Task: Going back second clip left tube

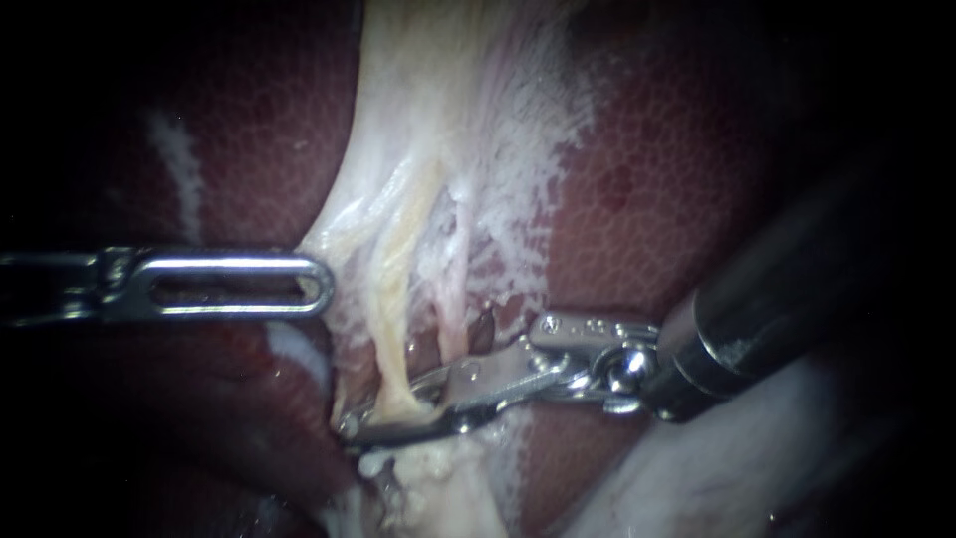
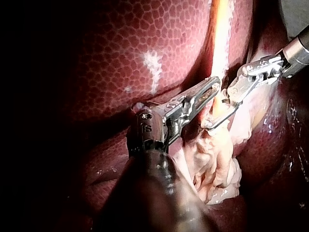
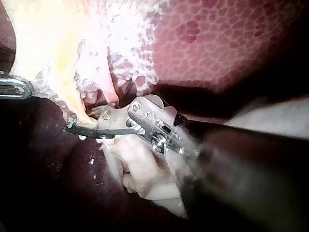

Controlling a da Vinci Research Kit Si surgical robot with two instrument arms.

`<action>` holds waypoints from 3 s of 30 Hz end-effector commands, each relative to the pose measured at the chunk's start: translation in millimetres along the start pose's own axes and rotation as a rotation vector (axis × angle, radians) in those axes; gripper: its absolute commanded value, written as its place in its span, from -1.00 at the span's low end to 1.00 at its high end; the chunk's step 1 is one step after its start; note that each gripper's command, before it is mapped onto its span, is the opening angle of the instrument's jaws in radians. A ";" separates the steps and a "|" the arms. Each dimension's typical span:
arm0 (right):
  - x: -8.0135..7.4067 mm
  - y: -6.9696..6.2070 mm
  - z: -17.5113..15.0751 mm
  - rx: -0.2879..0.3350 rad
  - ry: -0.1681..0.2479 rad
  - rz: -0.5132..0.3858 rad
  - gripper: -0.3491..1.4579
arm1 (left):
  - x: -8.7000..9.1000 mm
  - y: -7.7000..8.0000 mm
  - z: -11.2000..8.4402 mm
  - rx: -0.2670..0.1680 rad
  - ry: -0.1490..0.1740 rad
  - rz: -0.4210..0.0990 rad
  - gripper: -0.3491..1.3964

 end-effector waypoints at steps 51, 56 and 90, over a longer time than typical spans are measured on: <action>0.7 0.3 1.3 -0.056 0.002 -0.494 0.05 | 0.1 -0.4 0.0 -0.001 -0.001 0.000 -1.00; 0.7 0.4 1.1 -0.059 0.001 -0.523 0.05 | 0.1 -0.4 0.0 -0.001 -0.001 0.000 -1.00; 2.4 -6.6 -21.0 -0.193 0.044 -0.507 0.05 | 0.4 -0.2 0.0 -0.002 -0.001 0.002 -1.00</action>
